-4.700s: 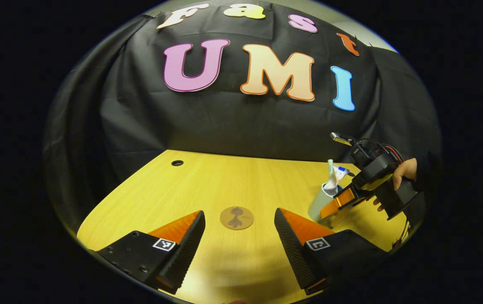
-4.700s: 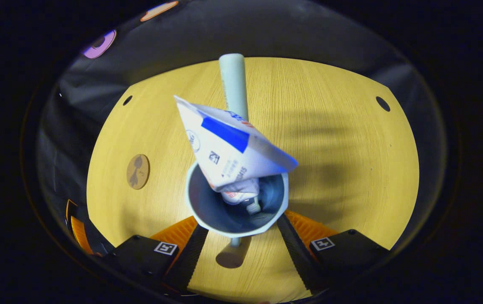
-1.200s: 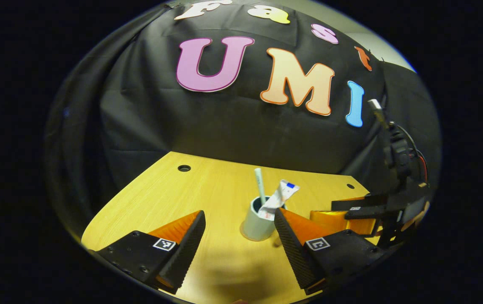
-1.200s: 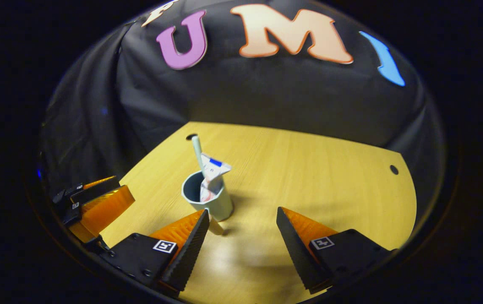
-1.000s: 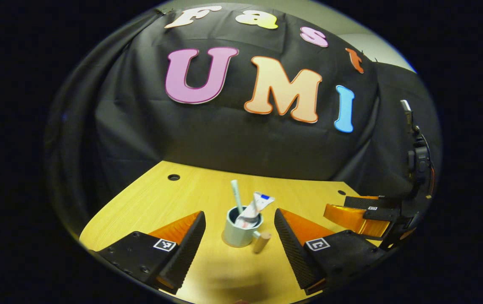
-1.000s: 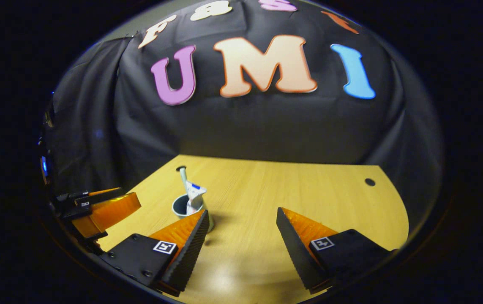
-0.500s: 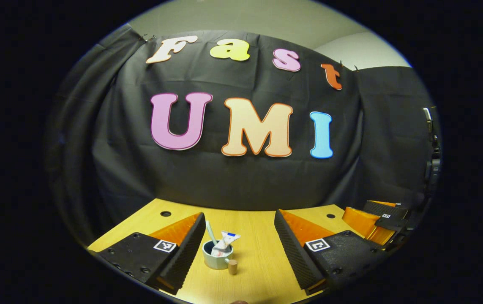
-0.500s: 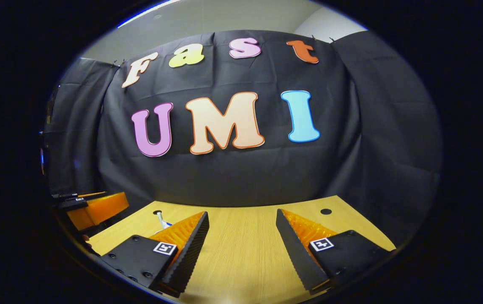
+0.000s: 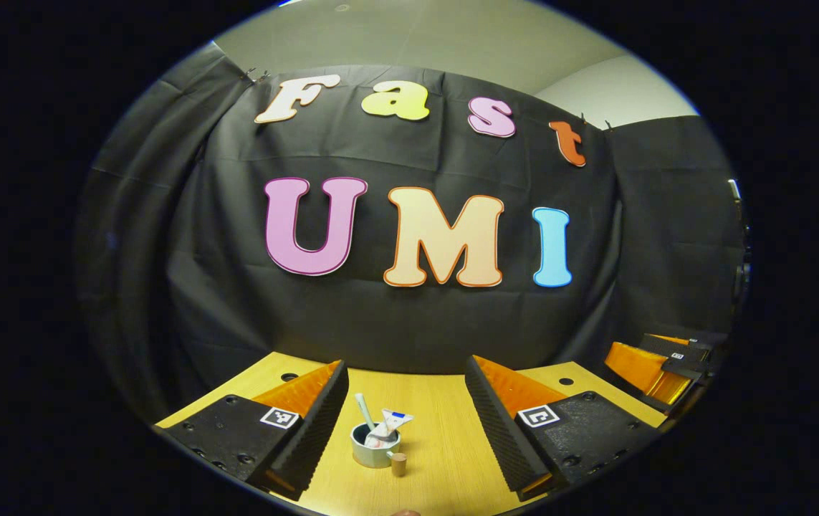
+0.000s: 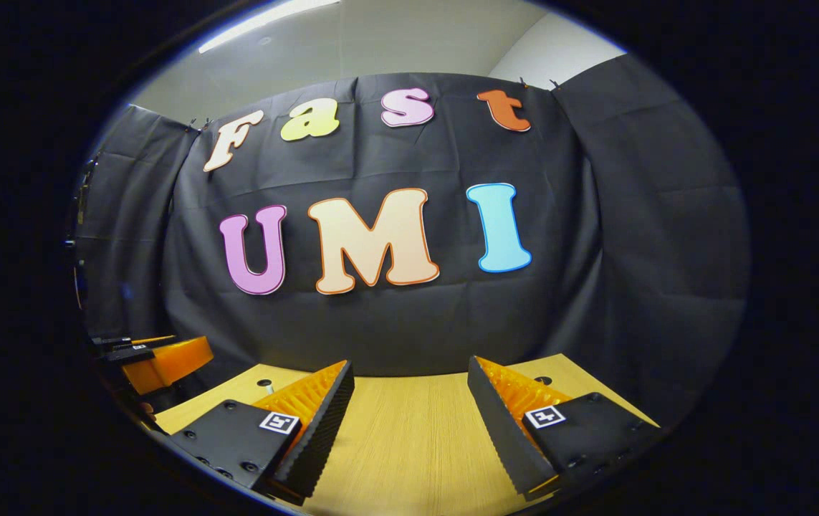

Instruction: Put the toothbrush and toothpaste on the desktop into the cup, then pick up the cup and place it on the coaster on the desktop.

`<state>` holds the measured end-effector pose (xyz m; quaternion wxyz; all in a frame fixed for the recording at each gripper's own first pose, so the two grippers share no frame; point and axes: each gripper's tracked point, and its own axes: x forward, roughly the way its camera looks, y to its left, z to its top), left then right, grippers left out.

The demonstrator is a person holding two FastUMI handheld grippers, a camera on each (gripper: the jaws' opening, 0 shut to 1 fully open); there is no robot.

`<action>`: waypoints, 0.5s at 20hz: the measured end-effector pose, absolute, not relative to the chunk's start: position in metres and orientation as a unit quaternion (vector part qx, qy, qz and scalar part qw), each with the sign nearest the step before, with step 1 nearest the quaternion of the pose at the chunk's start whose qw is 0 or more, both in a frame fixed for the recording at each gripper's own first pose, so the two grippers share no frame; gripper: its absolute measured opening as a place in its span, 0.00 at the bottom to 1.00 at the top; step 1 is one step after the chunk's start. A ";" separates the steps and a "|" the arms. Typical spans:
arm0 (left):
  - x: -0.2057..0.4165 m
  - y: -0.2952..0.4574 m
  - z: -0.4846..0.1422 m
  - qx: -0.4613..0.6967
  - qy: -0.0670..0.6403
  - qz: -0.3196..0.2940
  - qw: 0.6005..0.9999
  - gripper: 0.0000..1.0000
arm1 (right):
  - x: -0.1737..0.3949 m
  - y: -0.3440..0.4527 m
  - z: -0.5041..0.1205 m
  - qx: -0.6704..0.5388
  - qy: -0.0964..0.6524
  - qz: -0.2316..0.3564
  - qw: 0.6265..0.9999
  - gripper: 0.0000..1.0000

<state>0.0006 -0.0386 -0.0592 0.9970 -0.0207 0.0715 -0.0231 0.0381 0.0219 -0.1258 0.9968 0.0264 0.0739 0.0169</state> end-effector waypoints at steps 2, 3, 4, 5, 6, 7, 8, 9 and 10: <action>0.003 -0.033 -0.055 -0.018 0.067 -0.019 0.997 0.94 | 0.043 0.022 -0.118 0.025 0.064 0.015 0.998 0.95; 0.003 -0.030 -0.052 -0.015 0.065 -0.017 0.998 0.94 | 0.042 0.022 -0.115 0.025 0.061 0.015 0.998 0.98; 0.003 -0.028 -0.048 -0.014 0.059 -0.015 0.998 0.94 | 0.041 0.022 -0.112 0.026 0.060 0.015 0.998 0.98; 0.003 -0.025 -0.041 -0.014 0.052 -0.013 0.998 0.94 | 0.042 0.023 -0.108 0.027 0.055 0.016 0.998 0.98; 0.003 -0.023 -0.037 -0.013 0.046 -0.011 0.999 0.94 | 0.042 0.024 -0.103 0.026 0.049 0.017 0.998 0.96; 0.004 -0.021 -0.035 -0.013 0.042 -0.010 0.999 0.94 | 0.044 0.027 -0.098 0.023 0.043 0.018 0.999 0.98; 0.005 -0.019 -0.033 -0.013 0.040 -0.009 0.999 0.94 | 0.046 0.032 -0.094 0.019 0.039 0.020 0.999 0.98; 0.005 -0.019 -0.032 -0.015 0.039 -0.008 0.999 0.94 | 0.047 0.037 -0.094 0.018 0.038 0.024 0.999 0.96; 0.005 -0.018 -0.030 -0.016 0.039 -0.007 0.999 0.94 | 0.047 0.041 -0.092 0.017 0.037 0.027 0.999 0.98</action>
